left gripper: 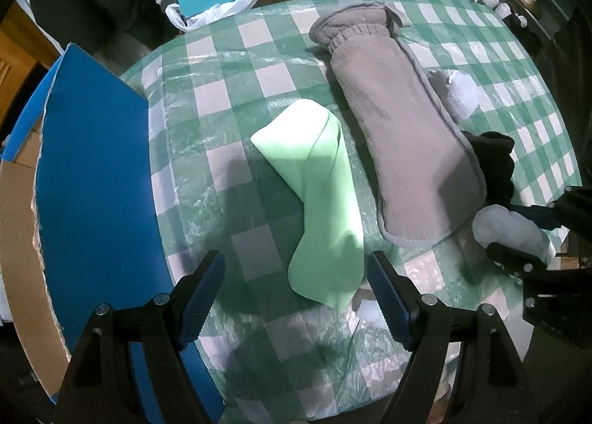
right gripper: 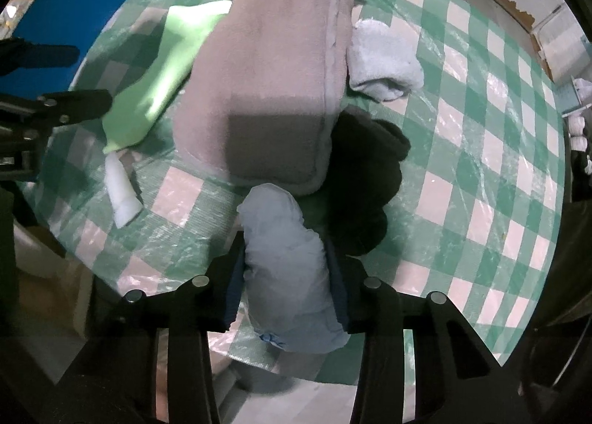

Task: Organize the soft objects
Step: 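Lower the right tool onto the pale blue sock while the left tool approaches the light green cloth, then close the right tool on the pale blue sock while the left tool grips the light green cloth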

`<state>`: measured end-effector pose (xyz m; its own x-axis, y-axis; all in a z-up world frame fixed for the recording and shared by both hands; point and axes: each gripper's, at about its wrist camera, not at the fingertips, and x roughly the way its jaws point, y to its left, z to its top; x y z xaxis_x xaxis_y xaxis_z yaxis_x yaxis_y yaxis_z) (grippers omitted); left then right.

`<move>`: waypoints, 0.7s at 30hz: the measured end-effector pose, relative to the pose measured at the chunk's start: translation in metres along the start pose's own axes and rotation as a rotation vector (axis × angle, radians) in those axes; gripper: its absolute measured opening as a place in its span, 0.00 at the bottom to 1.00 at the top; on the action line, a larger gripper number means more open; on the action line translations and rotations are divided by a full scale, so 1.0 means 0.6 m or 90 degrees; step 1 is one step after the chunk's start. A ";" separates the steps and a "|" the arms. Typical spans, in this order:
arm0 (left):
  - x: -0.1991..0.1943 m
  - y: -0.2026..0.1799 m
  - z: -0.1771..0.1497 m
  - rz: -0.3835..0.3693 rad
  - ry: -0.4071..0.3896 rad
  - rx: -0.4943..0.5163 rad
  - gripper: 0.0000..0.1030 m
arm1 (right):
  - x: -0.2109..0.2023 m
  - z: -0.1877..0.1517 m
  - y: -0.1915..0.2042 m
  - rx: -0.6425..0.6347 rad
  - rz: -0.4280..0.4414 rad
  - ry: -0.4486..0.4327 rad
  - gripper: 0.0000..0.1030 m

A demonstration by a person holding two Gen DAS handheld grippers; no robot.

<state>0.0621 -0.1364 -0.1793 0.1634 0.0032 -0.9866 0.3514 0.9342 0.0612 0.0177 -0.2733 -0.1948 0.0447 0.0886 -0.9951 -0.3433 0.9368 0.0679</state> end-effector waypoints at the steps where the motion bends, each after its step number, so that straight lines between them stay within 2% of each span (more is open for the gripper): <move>1: 0.002 -0.001 0.001 0.001 0.000 -0.002 0.78 | -0.005 0.000 0.000 0.002 0.003 -0.004 0.38; 10: 0.010 -0.004 0.016 0.008 0.002 -0.013 0.78 | -0.052 0.019 -0.017 0.044 0.020 -0.056 0.38; 21: 0.039 -0.003 0.047 0.013 0.013 -0.036 0.78 | -0.064 0.047 -0.052 0.126 0.022 -0.095 0.38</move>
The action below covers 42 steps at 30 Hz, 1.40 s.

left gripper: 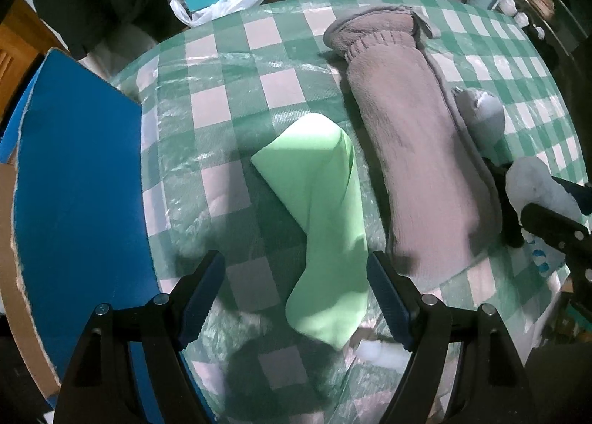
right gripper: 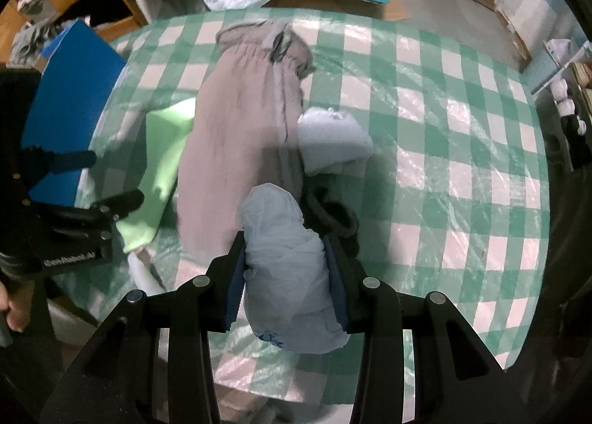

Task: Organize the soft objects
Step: 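Close the right tool on the pale blue sock while the left tool grips the light green cloth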

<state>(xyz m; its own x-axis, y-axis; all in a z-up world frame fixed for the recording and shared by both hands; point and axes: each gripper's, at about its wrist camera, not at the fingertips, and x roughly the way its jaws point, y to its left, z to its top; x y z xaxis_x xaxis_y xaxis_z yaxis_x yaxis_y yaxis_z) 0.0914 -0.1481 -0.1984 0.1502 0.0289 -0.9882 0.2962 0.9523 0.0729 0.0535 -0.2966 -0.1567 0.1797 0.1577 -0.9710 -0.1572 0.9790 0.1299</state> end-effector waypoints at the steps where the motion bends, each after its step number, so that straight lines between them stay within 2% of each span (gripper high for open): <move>1: 0.004 0.001 0.005 0.000 0.000 -0.002 0.78 | -0.001 0.002 0.001 0.003 0.001 -0.002 0.38; 18: 0.068 0.007 0.059 0.006 0.018 -0.019 0.78 | -0.011 0.012 -0.010 0.015 0.028 -0.011 0.38; 28: 0.073 -0.016 0.061 0.046 -0.008 0.005 0.79 | -0.016 0.015 -0.017 0.023 0.034 -0.016 0.38; 31: 0.070 -0.017 0.058 0.044 -0.018 0.003 0.77 | -0.019 0.016 -0.016 0.023 0.036 -0.017 0.38; 34: 0.062 -0.022 0.047 0.040 -0.026 0.008 0.67 | -0.022 0.018 -0.014 0.023 0.037 -0.019 0.38; 40: 0.046 -0.032 0.034 0.020 -0.029 0.022 0.26 | -0.021 0.020 -0.012 0.020 0.037 -0.019 0.38; 41: 0.045 -0.031 0.033 0.014 -0.028 0.023 0.13 | -0.022 0.020 -0.011 0.020 0.036 -0.019 0.38; 42: 0.044 -0.028 0.033 0.006 -0.024 0.020 0.09 | -0.022 0.020 -0.010 0.019 0.036 -0.020 0.38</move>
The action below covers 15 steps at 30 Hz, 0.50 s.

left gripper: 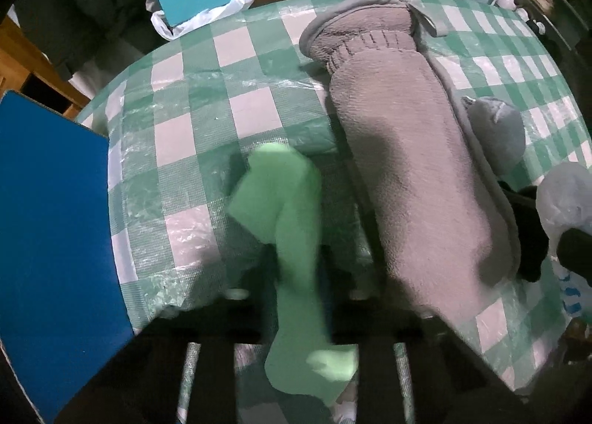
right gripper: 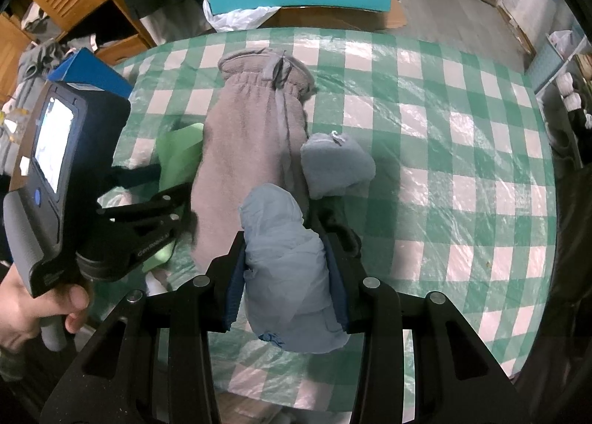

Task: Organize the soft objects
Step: 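Close the right tool on the pale blue sock while the left tool grips the light green cloth, then lift the pale blue sock and green cloth and carry both over the box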

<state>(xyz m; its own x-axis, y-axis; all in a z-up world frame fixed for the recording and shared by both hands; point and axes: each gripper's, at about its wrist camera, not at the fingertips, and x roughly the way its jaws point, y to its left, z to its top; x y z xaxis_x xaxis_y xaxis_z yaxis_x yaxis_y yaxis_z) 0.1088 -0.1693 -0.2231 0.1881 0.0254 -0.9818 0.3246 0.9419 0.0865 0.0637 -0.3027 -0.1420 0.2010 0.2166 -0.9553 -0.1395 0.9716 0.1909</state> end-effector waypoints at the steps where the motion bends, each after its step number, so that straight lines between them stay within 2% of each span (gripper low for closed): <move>1: -0.001 0.003 -0.001 -0.009 0.003 -0.003 0.08 | -0.001 0.000 0.002 -0.001 0.000 -0.001 0.38; 6: -0.008 0.011 -0.008 -0.020 0.005 -0.002 0.06 | -0.005 0.005 0.006 -0.004 -0.001 -0.005 0.38; 15: -0.073 0.016 -0.015 -0.023 -0.031 0.010 0.06 | -0.021 0.013 0.020 -0.014 -0.002 -0.022 0.38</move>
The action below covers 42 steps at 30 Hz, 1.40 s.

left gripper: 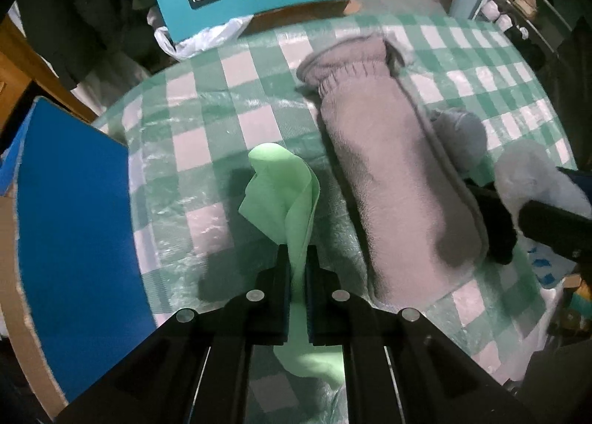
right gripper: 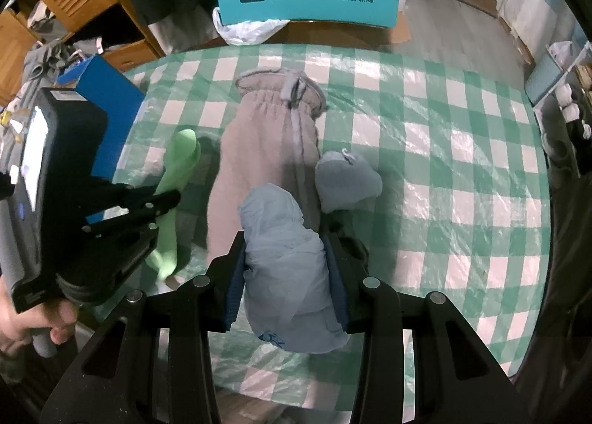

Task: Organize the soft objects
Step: 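Lift the pale blue sock and green cloth and carry both over the box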

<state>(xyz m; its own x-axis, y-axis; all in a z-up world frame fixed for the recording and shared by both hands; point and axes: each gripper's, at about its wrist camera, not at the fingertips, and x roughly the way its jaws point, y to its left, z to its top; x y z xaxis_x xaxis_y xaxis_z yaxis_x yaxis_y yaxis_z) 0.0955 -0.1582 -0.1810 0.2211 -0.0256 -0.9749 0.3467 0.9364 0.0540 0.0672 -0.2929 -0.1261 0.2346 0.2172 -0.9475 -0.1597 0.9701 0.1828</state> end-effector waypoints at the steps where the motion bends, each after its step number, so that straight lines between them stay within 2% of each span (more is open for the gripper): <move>1: -0.006 0.002 -0.001 -0.003 -0.002 -0.002 0.06 | -0.003 0.001 0.003 -0.002 -0.001 -0.002 0.38; 30: -0.174 0.056 -0.029 0.023 -0.103 -0.018 0.06 | -0.104 0.021 0.083 -0.060 0.005 -0.069 0.38; 42: -0.214 0.070 -0.042 0.026 -0.128 -0.017 0.06 | -0.126 0.029 0.118 -0.083 0.012 -0.081 0.38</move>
<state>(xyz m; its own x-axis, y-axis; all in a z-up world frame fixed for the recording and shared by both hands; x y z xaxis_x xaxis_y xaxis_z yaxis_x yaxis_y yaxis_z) 0.0587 -0.1065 -0.0591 0.4124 -0.0543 -0.9094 0.3097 0.9471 0.0838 0.0547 -0.2389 -0.0371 0.3485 0.2558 -0.9018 -0.2864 0.9451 0.1574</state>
